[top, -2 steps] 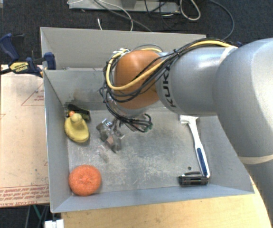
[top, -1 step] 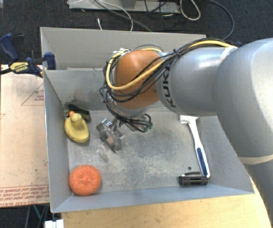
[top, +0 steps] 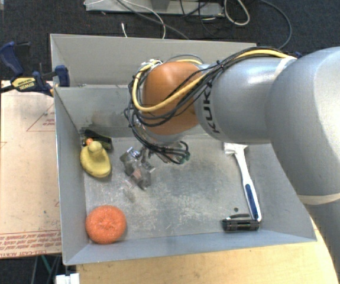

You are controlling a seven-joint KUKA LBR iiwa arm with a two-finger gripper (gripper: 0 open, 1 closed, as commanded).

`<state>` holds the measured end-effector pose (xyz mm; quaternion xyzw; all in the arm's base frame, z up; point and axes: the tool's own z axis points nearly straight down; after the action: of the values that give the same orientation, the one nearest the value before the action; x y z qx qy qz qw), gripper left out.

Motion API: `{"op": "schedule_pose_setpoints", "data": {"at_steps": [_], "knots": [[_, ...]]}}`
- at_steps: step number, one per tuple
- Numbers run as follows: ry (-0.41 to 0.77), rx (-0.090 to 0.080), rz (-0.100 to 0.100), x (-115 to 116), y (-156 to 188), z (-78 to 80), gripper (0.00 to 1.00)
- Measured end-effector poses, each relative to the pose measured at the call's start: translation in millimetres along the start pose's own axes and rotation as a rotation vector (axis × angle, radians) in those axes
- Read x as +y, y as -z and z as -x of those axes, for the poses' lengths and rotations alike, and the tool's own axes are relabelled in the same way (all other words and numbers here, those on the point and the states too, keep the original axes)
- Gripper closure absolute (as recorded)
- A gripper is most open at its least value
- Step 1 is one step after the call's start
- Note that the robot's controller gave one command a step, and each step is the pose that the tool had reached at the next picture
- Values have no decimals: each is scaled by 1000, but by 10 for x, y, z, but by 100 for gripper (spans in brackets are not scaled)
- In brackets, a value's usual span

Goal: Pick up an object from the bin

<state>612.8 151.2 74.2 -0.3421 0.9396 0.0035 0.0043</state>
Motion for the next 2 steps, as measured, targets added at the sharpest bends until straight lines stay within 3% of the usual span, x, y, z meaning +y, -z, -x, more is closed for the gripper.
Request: {"op": "schedule_pose_setpoints", "data": {"at_steps": [1,2], "knots": [[-1,6,3,16,388,-10,100],[-1,-3,-1,8,630,16,100]]}}
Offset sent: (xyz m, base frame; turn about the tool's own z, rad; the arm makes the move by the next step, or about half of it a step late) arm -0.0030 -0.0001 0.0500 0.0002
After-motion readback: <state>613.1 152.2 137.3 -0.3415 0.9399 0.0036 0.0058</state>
